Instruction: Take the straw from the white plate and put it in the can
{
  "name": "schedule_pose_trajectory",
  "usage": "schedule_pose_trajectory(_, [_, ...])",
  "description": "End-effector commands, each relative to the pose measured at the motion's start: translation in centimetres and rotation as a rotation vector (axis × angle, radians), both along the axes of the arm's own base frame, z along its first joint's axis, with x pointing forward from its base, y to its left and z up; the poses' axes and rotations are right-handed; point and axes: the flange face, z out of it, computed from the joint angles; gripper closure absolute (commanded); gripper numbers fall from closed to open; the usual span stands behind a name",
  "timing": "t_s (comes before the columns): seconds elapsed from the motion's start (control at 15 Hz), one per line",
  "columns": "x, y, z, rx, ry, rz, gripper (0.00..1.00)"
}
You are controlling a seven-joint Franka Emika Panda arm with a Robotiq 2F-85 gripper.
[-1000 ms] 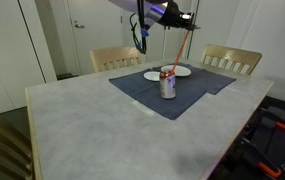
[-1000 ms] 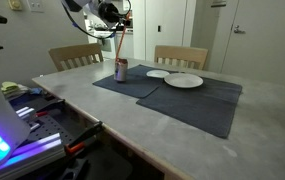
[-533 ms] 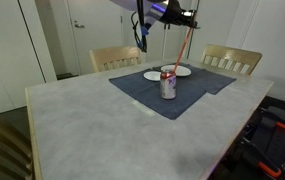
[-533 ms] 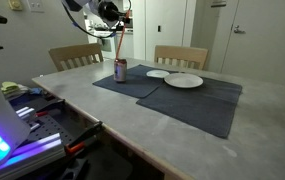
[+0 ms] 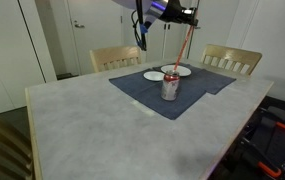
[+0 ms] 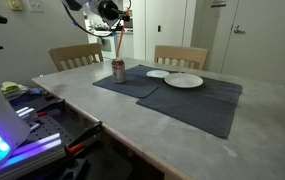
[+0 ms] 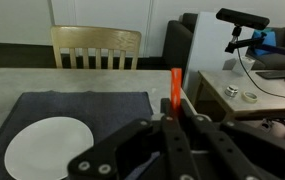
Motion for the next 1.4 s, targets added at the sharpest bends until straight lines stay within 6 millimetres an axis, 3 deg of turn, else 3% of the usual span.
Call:
schedule_pose_trajectory(0.0, [0.2, 0.3, 0.1, -0.013, -0.004, 0.001, 0.98])
schedule_pose_trajectory(1.33, [0.5, 0.6, -2.3, 0.002, -0.018, -0.006, 0.98])
